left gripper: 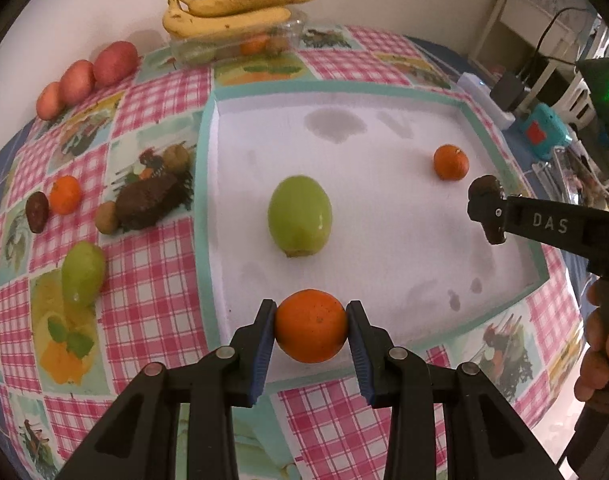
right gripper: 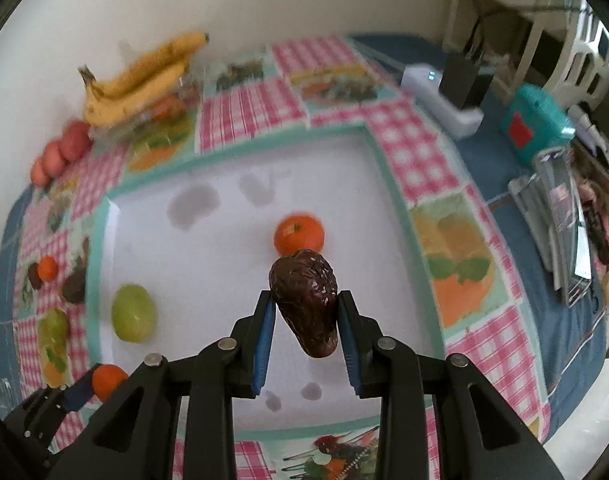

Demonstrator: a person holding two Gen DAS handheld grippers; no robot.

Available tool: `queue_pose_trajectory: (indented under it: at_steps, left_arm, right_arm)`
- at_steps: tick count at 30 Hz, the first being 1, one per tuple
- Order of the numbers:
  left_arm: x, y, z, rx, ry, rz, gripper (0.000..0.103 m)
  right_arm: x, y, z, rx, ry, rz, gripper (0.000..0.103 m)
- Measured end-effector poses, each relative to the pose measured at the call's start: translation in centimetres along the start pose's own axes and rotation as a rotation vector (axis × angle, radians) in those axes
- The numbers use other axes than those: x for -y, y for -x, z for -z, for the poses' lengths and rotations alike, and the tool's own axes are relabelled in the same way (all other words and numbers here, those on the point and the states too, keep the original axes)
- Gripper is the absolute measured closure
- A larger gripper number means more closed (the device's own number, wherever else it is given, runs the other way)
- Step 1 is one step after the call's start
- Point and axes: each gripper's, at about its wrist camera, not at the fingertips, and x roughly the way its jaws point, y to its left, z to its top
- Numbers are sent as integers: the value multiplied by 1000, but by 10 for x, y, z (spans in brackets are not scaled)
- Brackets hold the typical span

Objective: Organize fruits
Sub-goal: 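Carry both fruits into the white tray and open both tools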

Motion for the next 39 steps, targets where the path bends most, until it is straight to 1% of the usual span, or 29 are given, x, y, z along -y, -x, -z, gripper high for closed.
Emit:
queue_pose_trajectory:
  at_steps: [2,5,10,19,22,23,24,25,26,27,31,33,36,37,38,39]
  left_arm:
    - [0,-2,1,-7,0,-4,65]
    - [-1,-4,2,-17,1,-9,65]
    - [-3,-9,3,-29,12,-21,65]
    - [-1,-14,3,-43,-6,-33,64]
    - [2,-15,1,-44,-12,-39,63]
    - [2,-14,1,-42,-14,-41,59]
    - [3,-13,0,-36,-15,-42,56]
    - [3,-10,-1,-26,-14,-41,48]
    - [3,-7,-2,-13,-16,-39,43]
    - [3,-4,-2,-2,-21,-38,42]
    - [2,6,-6,28,-22,-46,33]
    - [-2,10,-7,35,-14,-54,28]
    - [-13,18,-8,65,12,-80,20]
    - [-18,21,-10,78,29,-91,15]
    - [-24,23,-11,88,48,-99,10]
    - [-28,25,-11,93,66,-103,8]
  right_arm:
    - [0,-11,2,-36,2,1,70]
    - [1,-20,4,-65,-4,7,70]
    - [0,-25,7,-79,-7,12,70]
    - [-1,-37,11,-109,-13,19,70]
    - [-2,-40,10,-109,-8,23,70]
    - [-2,-40,10,-109,-7,24,70]
    - [-2,-40,10,-109,-6,24,69]
    - [-3,-41,10,-111,-5,26,66]
    - [-3,-41,11,-112,-3,28,56]
    - [-3,-40,11,-112,-1,32,44]
    - [-4,-35,10,-84,4,28,42]
    - [-5,-33,9,-74,9,32,32]
    - [-3,-27,8,-46,9,36,29]
    - [-3,-24,8,-35,7,36,29]
    - [-3,-21,6,-23,4,35,26]
    - [-3,-20,7,-14,1,35,17]
